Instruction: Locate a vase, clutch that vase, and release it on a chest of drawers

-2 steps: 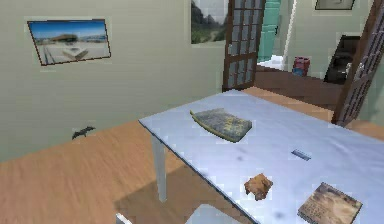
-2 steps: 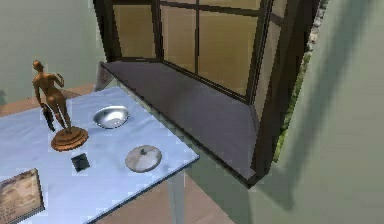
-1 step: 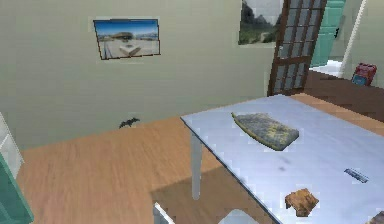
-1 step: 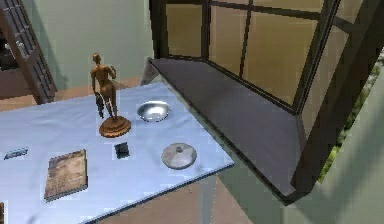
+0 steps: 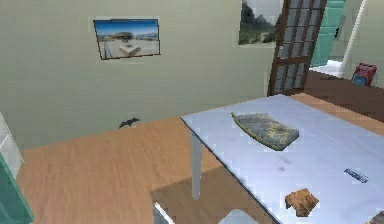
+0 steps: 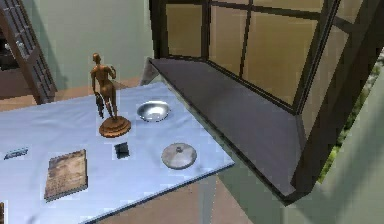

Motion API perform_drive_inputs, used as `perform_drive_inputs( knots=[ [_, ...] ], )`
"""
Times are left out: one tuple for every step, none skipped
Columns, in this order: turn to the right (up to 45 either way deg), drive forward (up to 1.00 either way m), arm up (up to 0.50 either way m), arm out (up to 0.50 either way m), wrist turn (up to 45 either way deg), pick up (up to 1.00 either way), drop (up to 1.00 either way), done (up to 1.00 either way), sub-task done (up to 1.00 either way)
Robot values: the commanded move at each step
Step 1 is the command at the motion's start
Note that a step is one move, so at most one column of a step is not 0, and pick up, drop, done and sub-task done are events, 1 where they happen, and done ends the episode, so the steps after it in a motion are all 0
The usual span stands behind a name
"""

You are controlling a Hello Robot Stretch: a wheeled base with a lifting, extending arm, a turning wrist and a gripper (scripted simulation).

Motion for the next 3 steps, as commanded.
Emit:
perform_drive_inputs(
  knots=[
    [0.0,0.00,0.38,0.00,0.0,0.00,0.00,0.00,0.00],
    [0.0,0.00,0.00,0.30,0.0,0.00,0.00,0.00,0.00],
    [0.0,0.00,0.00,0.00,45.0,0.00,0.00,0.00,0.00]
  ],
)
